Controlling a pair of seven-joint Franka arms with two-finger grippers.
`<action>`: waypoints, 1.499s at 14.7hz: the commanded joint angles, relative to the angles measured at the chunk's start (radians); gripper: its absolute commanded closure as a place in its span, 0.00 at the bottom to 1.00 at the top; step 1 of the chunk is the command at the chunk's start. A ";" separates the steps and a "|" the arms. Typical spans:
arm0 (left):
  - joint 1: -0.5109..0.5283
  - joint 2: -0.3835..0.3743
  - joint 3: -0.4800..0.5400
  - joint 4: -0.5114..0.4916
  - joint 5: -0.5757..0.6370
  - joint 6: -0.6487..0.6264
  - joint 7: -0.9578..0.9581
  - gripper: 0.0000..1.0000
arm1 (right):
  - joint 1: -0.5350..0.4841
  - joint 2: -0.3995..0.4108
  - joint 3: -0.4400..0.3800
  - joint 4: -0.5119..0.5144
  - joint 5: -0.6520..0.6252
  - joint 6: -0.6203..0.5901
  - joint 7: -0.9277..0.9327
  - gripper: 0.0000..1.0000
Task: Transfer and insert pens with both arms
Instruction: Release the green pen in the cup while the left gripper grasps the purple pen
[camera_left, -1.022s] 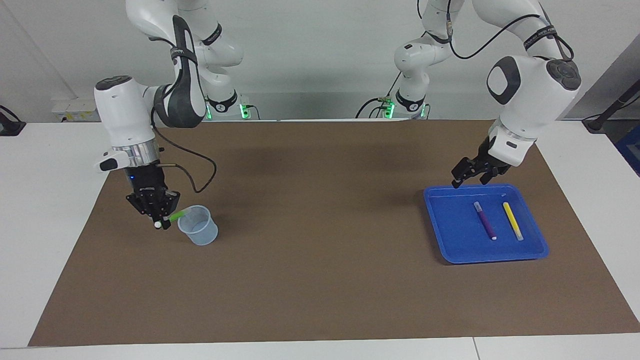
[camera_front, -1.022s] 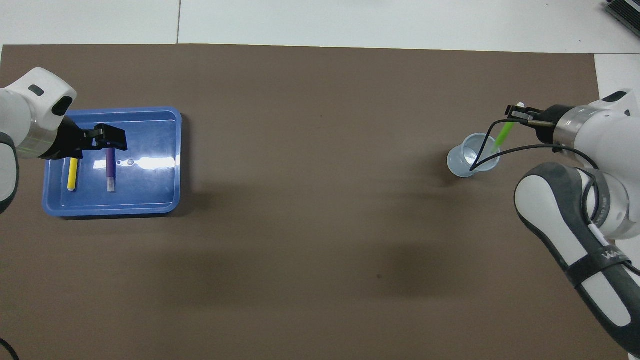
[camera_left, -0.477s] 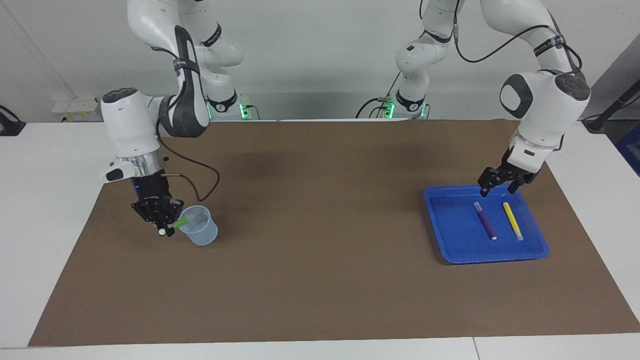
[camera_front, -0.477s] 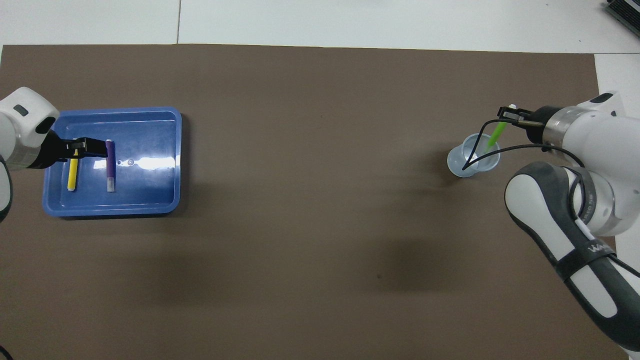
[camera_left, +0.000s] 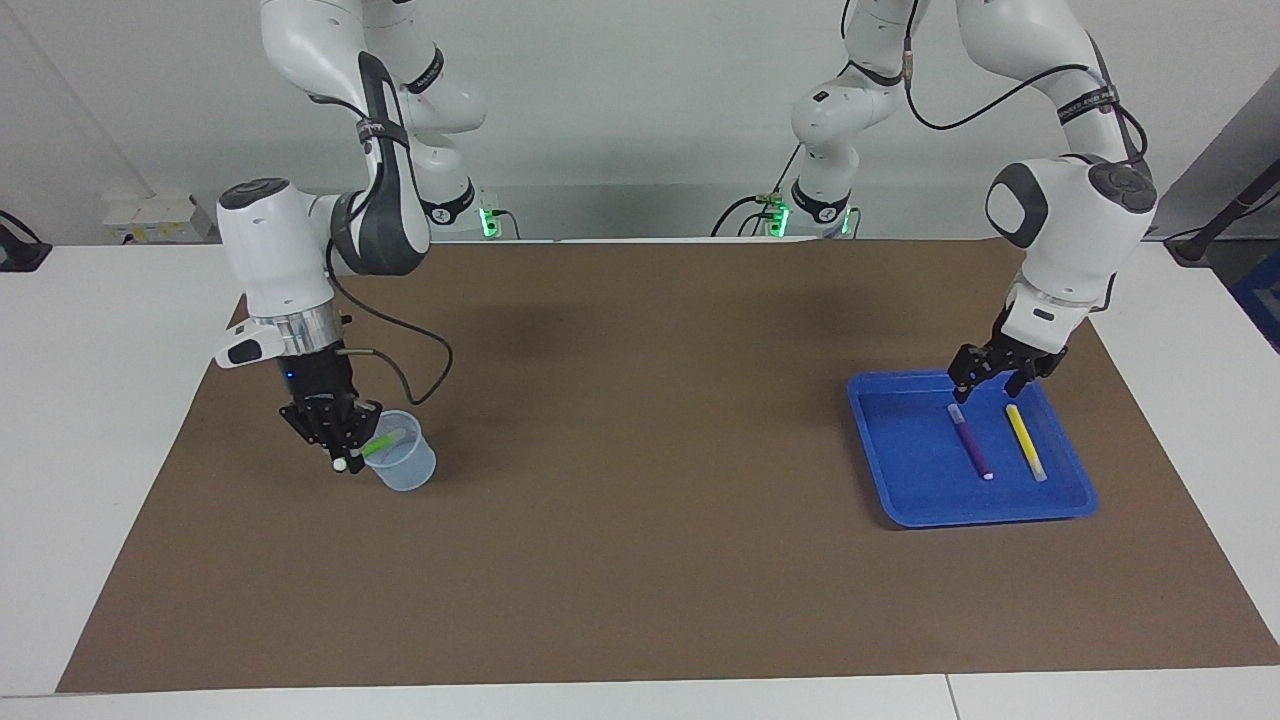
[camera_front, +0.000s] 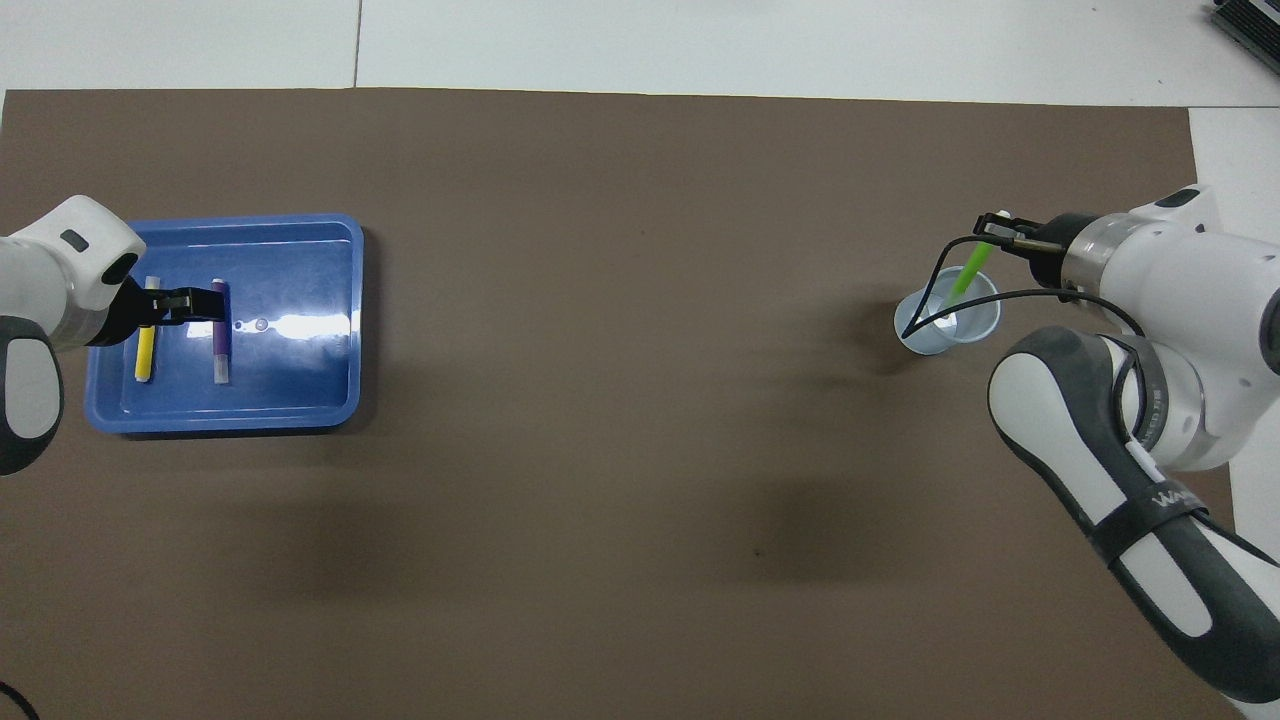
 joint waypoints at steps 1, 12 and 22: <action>0.029 0.053 -0.006 -0.007 0.031 0.059 0.010 0.16 | -0.005 0.017 0.000 0.001 -0.032 0.039 0.027 1.00; 0.044 0.065 -0.005 -0.055 0.064 0.069 0.010 0.20 | -0.016 0.014 0.000 -0.040 -0.064 0.055 0.027 1.00; 0.047 0.071 -0.005 -0.104 0.064 0.102 0.010 0.29 | -0.018 0.014 0.000 -0.034 -0.064 0.055 0.035 0.41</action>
